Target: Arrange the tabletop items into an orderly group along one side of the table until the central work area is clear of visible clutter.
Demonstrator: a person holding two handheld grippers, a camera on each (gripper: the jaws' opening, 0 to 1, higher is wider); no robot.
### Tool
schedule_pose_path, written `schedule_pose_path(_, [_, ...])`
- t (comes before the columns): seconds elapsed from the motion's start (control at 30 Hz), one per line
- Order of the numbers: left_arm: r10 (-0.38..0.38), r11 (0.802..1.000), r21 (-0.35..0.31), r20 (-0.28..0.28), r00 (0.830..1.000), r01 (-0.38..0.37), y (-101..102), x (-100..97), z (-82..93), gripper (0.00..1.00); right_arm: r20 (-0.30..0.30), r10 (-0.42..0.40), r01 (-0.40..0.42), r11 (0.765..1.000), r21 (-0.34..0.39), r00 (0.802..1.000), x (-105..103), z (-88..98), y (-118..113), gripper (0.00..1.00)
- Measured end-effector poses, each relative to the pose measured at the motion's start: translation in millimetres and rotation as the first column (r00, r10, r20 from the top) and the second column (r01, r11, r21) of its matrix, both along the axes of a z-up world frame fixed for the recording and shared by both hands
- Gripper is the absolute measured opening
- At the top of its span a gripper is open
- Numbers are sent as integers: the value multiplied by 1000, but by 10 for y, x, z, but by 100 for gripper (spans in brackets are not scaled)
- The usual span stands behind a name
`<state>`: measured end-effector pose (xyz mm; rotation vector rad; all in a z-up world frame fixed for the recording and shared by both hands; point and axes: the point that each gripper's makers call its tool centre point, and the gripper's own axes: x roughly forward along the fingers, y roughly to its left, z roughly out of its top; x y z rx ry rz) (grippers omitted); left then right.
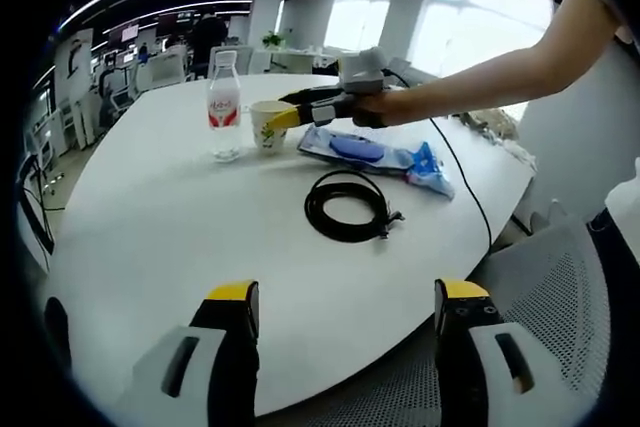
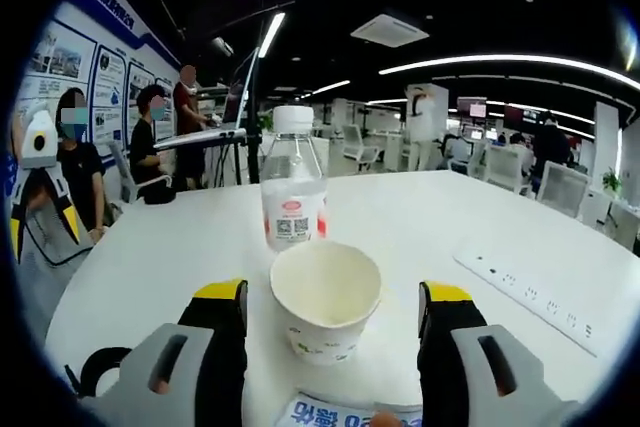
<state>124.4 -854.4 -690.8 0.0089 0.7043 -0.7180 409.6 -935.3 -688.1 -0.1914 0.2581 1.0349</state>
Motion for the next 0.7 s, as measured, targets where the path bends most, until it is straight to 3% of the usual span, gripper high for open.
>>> schedule_pose_path(0.4, [6,1000,-12,13,1000,-5,-2,10,37,68,2,8,-8,1000,-15,1000,-132,100,-58,71])
schedule_pose_path(0.7, [-2,1000,-17,30,1000,3,-18,4,73,69,-16,-7,7,1000,-6,1000,-302,216,-175,80])
